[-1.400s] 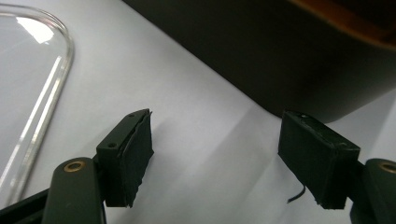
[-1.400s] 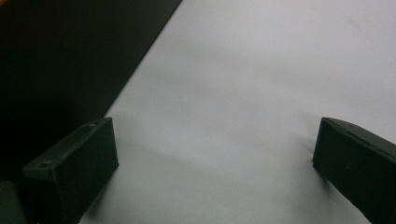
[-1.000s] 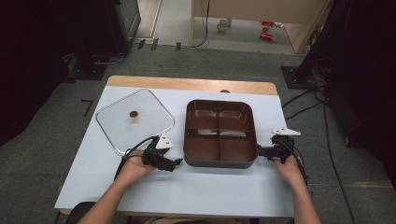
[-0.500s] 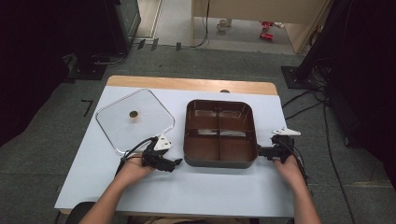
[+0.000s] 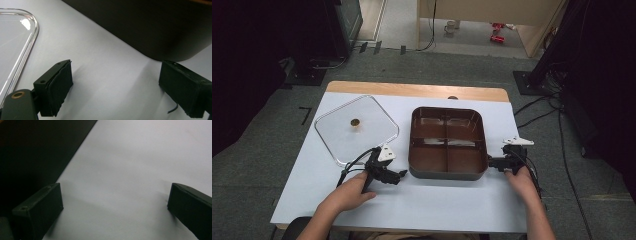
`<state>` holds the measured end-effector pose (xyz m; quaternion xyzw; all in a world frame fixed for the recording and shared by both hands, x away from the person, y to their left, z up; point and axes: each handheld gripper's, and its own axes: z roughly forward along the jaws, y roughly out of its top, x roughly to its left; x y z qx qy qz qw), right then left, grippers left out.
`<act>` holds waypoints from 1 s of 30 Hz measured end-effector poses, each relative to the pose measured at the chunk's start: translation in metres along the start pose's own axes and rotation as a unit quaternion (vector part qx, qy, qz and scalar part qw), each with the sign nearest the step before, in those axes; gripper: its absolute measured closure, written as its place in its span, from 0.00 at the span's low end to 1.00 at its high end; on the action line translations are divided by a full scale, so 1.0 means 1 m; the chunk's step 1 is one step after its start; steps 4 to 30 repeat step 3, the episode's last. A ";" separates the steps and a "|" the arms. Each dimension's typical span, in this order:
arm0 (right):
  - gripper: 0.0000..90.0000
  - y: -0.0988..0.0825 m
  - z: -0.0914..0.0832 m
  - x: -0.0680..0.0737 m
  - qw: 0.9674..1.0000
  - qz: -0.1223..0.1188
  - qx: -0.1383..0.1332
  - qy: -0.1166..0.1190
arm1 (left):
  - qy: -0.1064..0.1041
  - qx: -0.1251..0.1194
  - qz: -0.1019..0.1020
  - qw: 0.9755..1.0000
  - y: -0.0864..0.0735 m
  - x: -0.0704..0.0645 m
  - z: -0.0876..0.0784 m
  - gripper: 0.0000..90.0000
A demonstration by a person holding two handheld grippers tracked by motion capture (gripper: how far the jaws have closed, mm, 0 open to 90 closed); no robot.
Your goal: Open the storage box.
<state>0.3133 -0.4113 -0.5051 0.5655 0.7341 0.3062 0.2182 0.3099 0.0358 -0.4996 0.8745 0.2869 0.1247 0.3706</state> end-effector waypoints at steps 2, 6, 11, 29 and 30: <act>0.00 0.000 0.000 0.000 1.000 0.000 0.000 0.000 | 0.000 0.000 0.000 1.000 0.000 0.000 0.000 0.13; 0.00 0.000 0.000 0.000 1.000 0.000 0.000 0.000 | 0.001 0.000 0.000 1.000 0.000 0.000 0.000 0.13; 0.00 0.000 0.000 0.000 1.000 0.000 0.000 0.000 | 0.001 0.000 0.000 1.000 0.000 0.000 0.000 0.13; 0.00 0.000 0.000 0.000 1.000 0.000 0.000 0.000 | 0.001 0.000 0.000 1.000 0.000 0.000 0.000 0.13; 0.00 0.000 0.000 0.000 1.000 0.000 0.000 0.000 | 0.001 0.000 0.000 1.000 0.000 0.000 0.000 0.13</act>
